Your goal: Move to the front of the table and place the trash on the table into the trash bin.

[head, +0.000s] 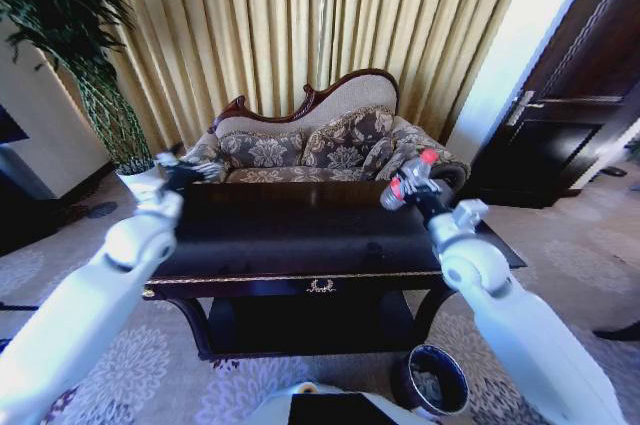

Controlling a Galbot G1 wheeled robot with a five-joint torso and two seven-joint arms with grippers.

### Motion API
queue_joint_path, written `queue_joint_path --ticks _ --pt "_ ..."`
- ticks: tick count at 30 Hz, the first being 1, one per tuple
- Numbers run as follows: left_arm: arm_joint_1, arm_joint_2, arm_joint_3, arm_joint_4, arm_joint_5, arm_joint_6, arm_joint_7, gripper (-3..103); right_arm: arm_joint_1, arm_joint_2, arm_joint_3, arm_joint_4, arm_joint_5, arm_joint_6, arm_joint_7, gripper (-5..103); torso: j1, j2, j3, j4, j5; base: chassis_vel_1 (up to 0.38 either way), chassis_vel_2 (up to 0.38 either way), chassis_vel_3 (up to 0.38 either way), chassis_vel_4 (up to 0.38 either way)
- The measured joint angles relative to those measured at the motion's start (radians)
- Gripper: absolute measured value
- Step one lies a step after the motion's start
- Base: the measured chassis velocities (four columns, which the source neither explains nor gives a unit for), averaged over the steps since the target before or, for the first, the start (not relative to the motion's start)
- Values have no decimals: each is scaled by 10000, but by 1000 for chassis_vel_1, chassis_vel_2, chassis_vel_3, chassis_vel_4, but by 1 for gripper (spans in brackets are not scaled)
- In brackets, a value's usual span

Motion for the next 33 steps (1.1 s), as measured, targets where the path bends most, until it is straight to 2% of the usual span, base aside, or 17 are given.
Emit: queue_joint_path --ticks 2,3,6,12,19,22,27,33 --pt "889 -155 -1021 -152 -184 -6 142 100 -458 108 323 370 -161 -35 5 25 0 0 -1 3 -2 0 0 0 0" --pt "889 -155 -1021 -152 -184 -6 142 100 -458 108 323 370 -161 -35 5 25 0 0 -1 3 -2 0 0 0 0" --pt "1709 -536 -2031 -493 -407 112 307 100 -1044 322 678 950 -309 -86 4 25 0 0 0 -4 0 0 0 0 0" --pt "2748 -1210 -2927 -1514 -876 632 431 100 -1688 500 870 1524 -606 -201 -22 25 0 1 0 -2 4 0 0 0 0" --pt "3393 -1709 -3134 -2196 -881 922 525 100 -2280 518 863 1736 -832 -224 -81 25 0 0 1 -3 2 0 0 0 0" --pt "3520 -1891 -2917 -2573 -810 1086 532 100 -2362 531 444 1648 -1247 -283 -92 25 0 1 1 -4 3 0 0 0 0" --pt "3603 -1945 -2803 -2908 -784 1237 510 100 -2034 513 221 1313 -1633 -334 -82 25 1 -1 2 -3 4 0 0 0 0" --pt "4021 -1967 -3009 -3264 -773 1327 519 100 -1804 361 458 1015 -2008 -363 -67 25 3 -2 3 -3 4 52 -46 -56 62"
